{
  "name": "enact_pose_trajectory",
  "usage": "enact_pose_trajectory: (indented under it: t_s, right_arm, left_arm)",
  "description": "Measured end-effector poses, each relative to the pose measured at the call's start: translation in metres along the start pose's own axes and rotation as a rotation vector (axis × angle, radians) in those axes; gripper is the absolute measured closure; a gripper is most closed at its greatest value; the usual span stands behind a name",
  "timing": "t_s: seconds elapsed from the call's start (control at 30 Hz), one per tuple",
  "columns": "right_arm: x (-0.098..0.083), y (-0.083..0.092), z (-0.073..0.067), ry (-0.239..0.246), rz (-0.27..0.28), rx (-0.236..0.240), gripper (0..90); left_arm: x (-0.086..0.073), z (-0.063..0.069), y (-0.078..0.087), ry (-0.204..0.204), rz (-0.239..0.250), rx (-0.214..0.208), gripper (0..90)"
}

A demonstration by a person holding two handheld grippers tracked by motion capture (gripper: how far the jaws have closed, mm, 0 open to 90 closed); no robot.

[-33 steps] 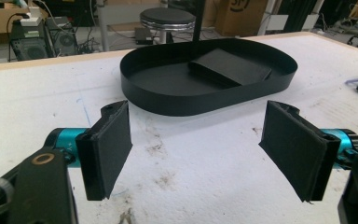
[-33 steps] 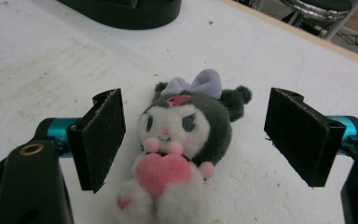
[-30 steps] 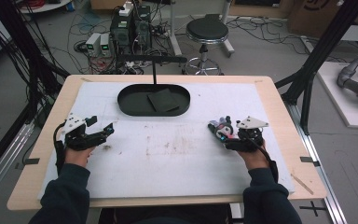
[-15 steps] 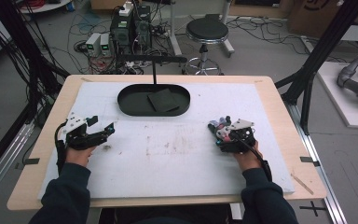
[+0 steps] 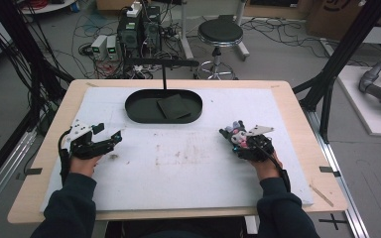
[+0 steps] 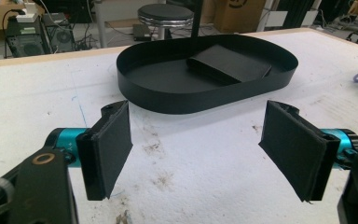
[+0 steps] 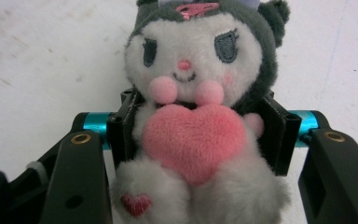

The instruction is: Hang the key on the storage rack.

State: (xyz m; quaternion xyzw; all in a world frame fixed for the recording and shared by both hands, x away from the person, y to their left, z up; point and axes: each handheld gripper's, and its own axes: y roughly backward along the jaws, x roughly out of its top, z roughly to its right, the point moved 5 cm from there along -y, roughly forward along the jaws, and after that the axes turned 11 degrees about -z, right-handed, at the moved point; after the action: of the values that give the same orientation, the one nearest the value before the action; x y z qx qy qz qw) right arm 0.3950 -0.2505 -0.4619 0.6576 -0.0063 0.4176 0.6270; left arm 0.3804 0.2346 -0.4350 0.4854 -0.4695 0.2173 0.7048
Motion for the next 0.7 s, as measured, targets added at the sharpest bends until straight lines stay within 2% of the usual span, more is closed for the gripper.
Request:
enact_pose_trajectory:
  t_s: [0.1,0.2,0.33,0.4,0.63,0.7]
  right_arm:
    - [0.002,0.002,0.001,-0.01,0.027,0.039,41.7]
    - [0.009,0.007,0.002,-0.003,0.071,0.084,41.6]
    - [0.021,0.013,-0.001,0.011,0.097,0.144,41.8]
    - [0.031,0.016,-0.002,0.023,0.109,0.155,41.9]
    - [0.08,0.033,-0.001,0.034,0.173,0.255,42.0]
    - [0.094,0.037,0.002,0.042,0.182,0.268,42.0]
  left_arm:
    - [0.0,0.0,0.0,-0.001,-0.002,0.001,24.3]
    - [0.0,0.0,0.0,-0.002,-0.003,0.0,24.2]
    - [0.0,0.001,-0.001,-0.006,-0.002,-0.004,24.3]
    - [0.0,0.001,-0.002,-0.005,0.001,-0.009,24.2]
    - [0.0,-0.002,-0.001,0.002,0.007,-0.009,24.4]
    - [0.0,-0.002,-0.001,0.003,0.009,-0.01,24.4]
